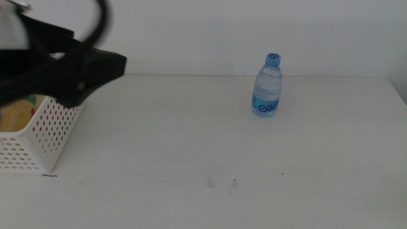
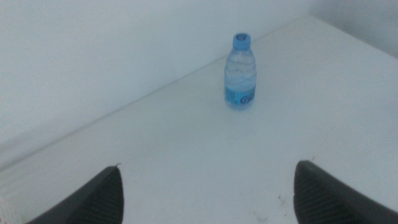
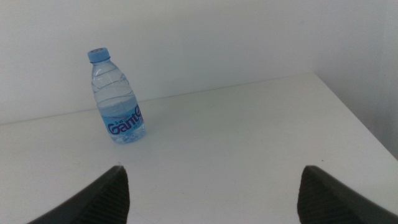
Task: Use arms to grab the bottles and put them into the dustbin to the left of the table.
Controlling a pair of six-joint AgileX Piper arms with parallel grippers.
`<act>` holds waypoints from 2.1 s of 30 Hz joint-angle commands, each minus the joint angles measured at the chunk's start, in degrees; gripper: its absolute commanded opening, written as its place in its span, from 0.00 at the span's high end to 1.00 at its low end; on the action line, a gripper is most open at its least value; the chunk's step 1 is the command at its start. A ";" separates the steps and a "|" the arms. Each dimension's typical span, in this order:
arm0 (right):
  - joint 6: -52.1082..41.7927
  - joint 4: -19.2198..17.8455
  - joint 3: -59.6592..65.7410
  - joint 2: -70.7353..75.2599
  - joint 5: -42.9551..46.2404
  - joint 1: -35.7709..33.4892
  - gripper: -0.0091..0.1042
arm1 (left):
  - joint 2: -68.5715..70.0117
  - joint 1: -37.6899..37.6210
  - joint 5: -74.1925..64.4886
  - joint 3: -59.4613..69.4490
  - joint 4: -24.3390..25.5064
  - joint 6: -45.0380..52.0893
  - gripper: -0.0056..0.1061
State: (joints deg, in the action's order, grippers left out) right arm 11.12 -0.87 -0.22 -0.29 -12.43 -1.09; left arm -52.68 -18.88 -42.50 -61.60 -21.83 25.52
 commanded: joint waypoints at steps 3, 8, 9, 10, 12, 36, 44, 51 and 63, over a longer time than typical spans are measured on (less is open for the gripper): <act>-0.42 -0.44 0.22 0.29 0.37 0.50 0.10 | 3.68 -0.58 0.76 0.32 -0.98 0.03 0.11; -0.42 -0.44 0.22 0.29 0.37 0.50 0.10 | 3.99 -0.58 0.75 0.32 -1.23 0.03 0.11; -0.42 -0.44 0.22 0.29 0.37 0.50 0.10 | 3.99 -0.58 1.38 0.32 -0.88 0.03 0.11; -0.42 -0.44 0.22 0.29 0.37 0.50 0.10 | 3.99 -0.58 1.38 0.32 -0.88 0.03 0.11; -0.42 -0.44 0.22 0.29 0.37 0.50 0.10 | 3.99 -0.58 1.38 0.32 -0.88 0.03 0.11; 0.70 -10.40 -7.08 -80.74 78.81 0.50 0.10 | 3.91 -0.58 1.57 0.32 -0.68 0.03 0.11; 1.07 -28.32 -25.12 -100.59 79.52 0.50 0.10 | 3.93 -0.58 1.57 0.32 -0.80 0.03 0.11; 2.82 -34.20 -38.65 -109.13 74.25 -0.42 0.10 | 3.93 -0.58 1.57 0.32 -0.80 0.03 0.11; 3.27 -33.45 -58.51 -118.22 56.47 -8.11 0.10 | 3.93 -0.58 1.57 0.32 -0.80 0.03 0.11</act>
State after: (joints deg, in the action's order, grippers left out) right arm 14.31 -34.60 -56.92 -117.09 44.77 -8.71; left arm -48.96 -19.33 -41.67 -61.51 -22.51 25.52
